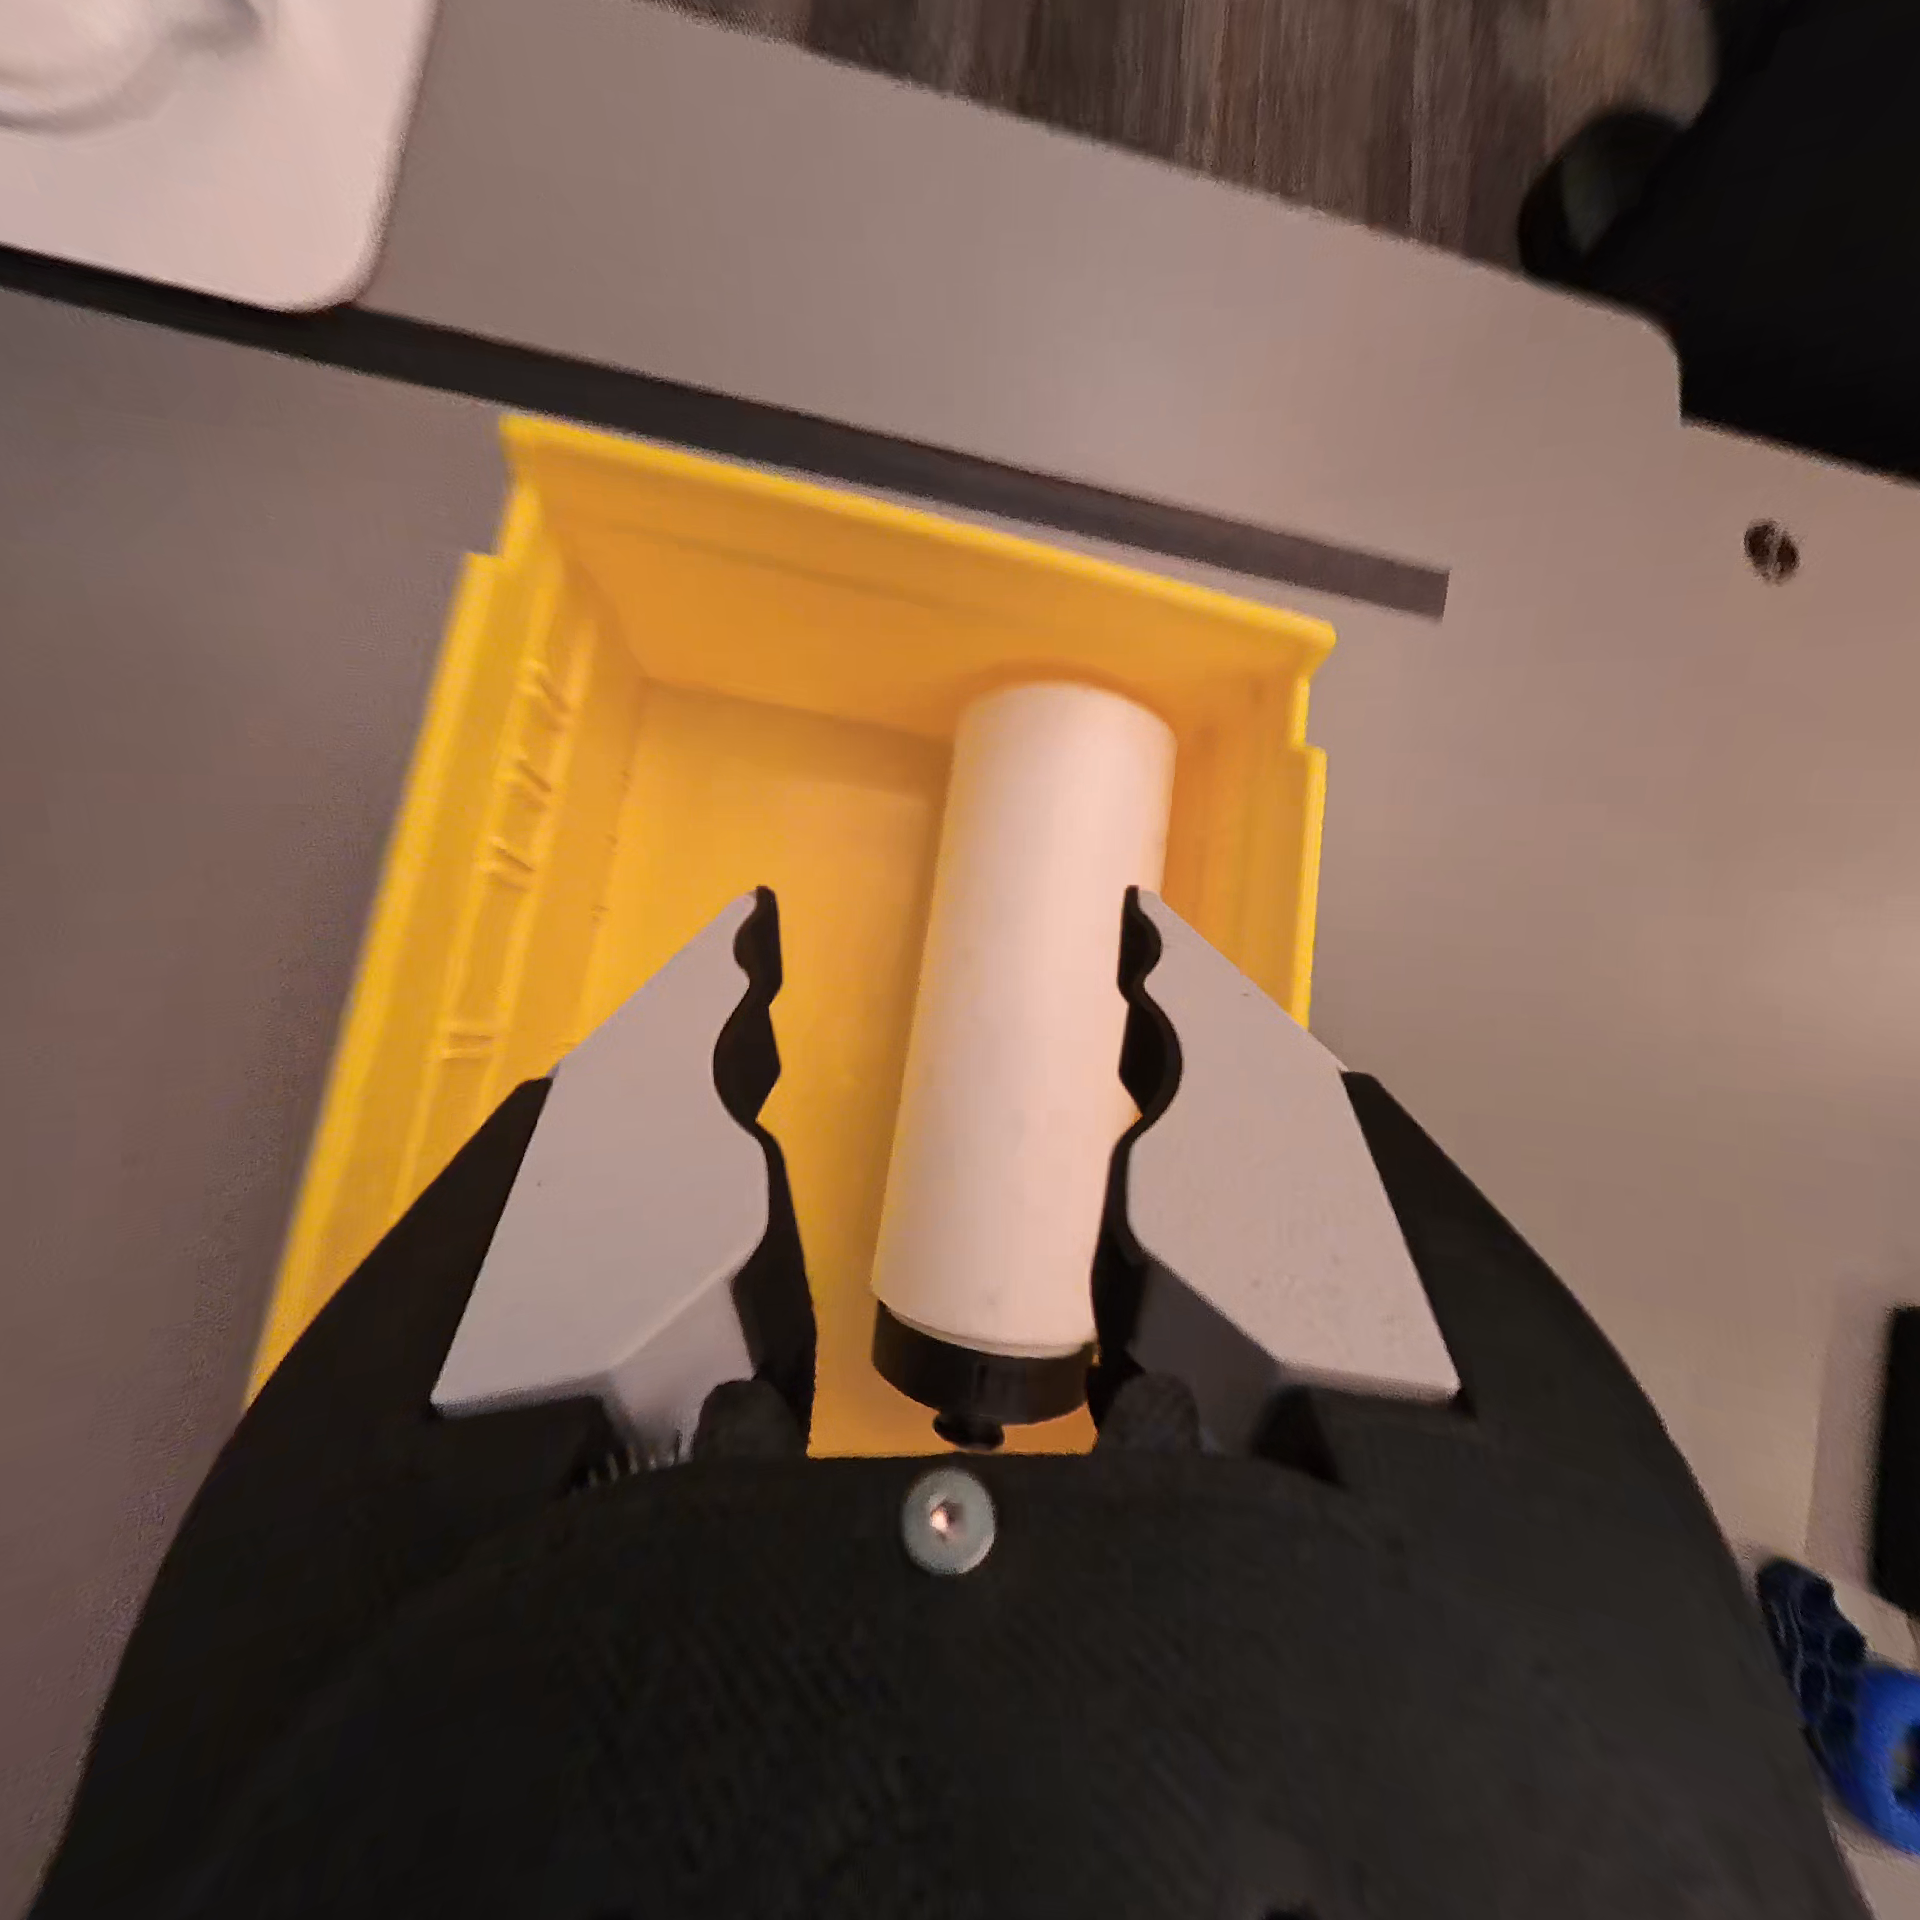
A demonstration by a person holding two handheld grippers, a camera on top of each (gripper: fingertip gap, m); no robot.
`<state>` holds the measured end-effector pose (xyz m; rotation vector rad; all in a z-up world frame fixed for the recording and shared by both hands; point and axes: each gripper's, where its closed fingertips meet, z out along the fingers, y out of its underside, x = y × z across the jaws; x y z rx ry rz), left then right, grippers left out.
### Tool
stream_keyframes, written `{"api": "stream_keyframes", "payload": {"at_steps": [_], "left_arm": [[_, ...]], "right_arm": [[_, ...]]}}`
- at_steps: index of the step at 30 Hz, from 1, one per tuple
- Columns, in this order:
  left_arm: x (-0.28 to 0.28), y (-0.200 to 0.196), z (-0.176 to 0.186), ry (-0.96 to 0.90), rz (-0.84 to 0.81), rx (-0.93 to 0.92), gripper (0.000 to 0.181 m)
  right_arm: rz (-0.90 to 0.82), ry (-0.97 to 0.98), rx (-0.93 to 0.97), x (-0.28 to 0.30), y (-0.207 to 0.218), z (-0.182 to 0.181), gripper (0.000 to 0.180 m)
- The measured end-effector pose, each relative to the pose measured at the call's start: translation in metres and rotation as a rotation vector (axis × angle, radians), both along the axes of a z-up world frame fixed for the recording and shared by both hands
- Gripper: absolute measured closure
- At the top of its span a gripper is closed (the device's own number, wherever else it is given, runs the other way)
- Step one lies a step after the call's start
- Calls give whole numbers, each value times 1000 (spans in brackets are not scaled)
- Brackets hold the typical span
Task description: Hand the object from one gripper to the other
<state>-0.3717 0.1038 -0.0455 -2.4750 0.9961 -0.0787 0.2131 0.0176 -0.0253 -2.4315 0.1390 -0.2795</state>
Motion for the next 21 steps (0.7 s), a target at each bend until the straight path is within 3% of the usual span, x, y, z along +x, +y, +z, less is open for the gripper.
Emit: {"api": "stream_keyframes", "payload": {"at_steps": [6, 14, 21], "left_arm": [[1, 5, -43, 44, -24, -149, 150], [0, 8, -76, 109, -41, -238, 140], [0, 9, -88, 131, -49, -274, 147]], "right_arm": [[99, -10, 70, -32, 7, 23, 115], [127, 7, 22, -36, 10, 10, 114], [137, 18, 18, -36, 10, 8, 115]]}}
